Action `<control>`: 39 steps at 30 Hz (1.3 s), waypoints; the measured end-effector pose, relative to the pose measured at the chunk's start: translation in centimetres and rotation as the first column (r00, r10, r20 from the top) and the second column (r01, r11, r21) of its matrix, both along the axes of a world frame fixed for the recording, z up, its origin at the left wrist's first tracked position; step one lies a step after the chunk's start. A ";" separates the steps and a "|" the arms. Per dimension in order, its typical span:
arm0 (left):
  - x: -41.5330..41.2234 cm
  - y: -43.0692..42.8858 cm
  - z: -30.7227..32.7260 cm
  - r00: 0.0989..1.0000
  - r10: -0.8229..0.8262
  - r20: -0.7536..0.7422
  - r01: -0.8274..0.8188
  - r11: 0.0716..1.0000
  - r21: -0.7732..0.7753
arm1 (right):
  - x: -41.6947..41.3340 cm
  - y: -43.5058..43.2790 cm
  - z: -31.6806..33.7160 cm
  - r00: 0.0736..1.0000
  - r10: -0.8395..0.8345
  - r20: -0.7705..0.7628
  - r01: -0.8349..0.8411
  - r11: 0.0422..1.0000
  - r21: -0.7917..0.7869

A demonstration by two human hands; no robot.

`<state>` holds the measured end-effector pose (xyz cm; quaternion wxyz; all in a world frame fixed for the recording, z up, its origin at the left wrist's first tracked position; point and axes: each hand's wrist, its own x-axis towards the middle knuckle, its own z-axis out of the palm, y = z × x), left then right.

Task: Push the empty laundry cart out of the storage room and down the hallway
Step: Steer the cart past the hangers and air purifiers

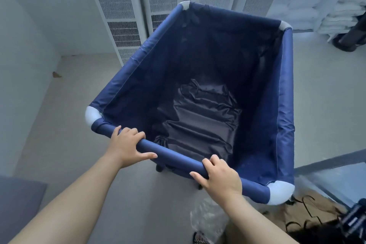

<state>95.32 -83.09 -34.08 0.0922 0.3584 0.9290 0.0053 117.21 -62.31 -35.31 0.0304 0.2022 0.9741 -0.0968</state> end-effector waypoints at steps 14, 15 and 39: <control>-10.3 7.8 -0.1 0.953 -0.302 -0.005 0.302 0.953 0.000 | -8.8 5.2 -0.5 0.923 -0.375 -0.086 0.380 0.924 0.049; -10.8 8.2 -0.1 0.957 -0.291 -0.016 0.291 0.957 0.003 | -9.4 5.4 -0.6 0.922 -0.370 -0.112 0.377 0.925 0.050; 8.8 5.2 0.1 0.988 0.152 0.013 -0.152 0.988 -0.015 | 2.1 8.7 -0.5 0.942 0.029 -0.335 0.001 0.996 0.088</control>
